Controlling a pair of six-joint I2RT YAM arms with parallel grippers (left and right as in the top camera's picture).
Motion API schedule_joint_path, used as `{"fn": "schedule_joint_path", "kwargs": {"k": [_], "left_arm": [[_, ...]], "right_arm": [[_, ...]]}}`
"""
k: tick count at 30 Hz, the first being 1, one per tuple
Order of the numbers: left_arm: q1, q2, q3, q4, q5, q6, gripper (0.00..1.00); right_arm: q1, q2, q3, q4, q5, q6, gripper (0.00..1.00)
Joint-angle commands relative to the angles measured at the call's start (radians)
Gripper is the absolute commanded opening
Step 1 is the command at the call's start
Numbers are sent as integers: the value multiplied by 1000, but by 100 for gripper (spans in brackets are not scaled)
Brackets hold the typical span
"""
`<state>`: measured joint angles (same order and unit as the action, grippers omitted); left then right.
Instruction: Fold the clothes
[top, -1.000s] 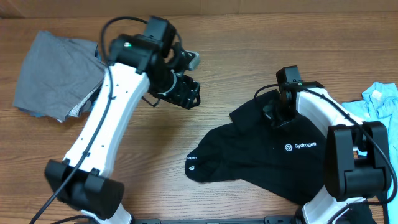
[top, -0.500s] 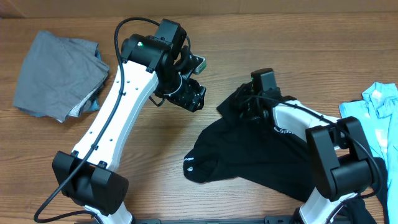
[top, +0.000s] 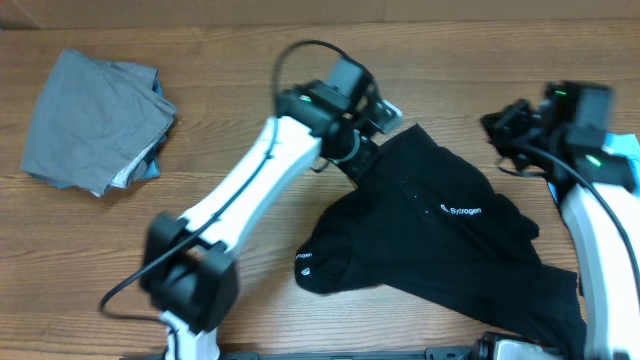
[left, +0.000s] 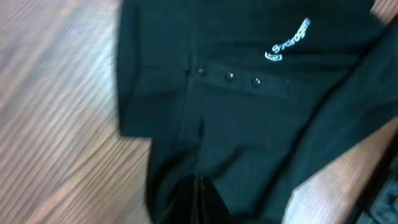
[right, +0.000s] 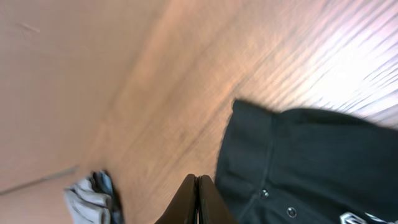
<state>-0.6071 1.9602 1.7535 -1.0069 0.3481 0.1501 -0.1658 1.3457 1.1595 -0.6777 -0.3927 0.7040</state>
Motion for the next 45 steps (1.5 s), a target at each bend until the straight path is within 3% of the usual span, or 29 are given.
{"fn": "schedule_joint_path", "kwargs": {"k": [1, 8, 12, 15, 18, 21, 33, 36, 42, 45], "left_arm": [[-32, 122, -23, 58, -2, 53, 4], [-36, 305, -23, 197, -8, 68, 4], [-36, 365, -23, 223, -14, 66, 4], [-29, 403, -23, 232, -79, -8, 4], [1, 401, -18, 237, -215, -158, 5], [59, 401, -5, 213, -381, -267, 6], [471, 395, 7, 14, -648, -313, 4], [564, 382, 33, -39, -581, -322, 4], [666, 287, 63, -55, -213, -198, 4], [657, 185, 63, -45, -33, -109, 13]], "right_arm": [[-23, -124, 16, -64, -20, -84, 5], [-26, -311, 16, -309, -17, -111, 7], [-26, -312, 16, -383, 18, -112, 7], [-26, -311, 15, -405, 33, -137, 7], [-26, -311, 14, -420, 40, -140, 7], [-26, -311, 14, -436, 44, -163, 7], [-26, -303, -20, -483, 131, -189, 10], [-26, -280, -69, -471, 131, -190, 10], [-10, -203, -222, -294, 67, -288, 12], [18, -124, -286, -167, -38, -320, 16]]}}
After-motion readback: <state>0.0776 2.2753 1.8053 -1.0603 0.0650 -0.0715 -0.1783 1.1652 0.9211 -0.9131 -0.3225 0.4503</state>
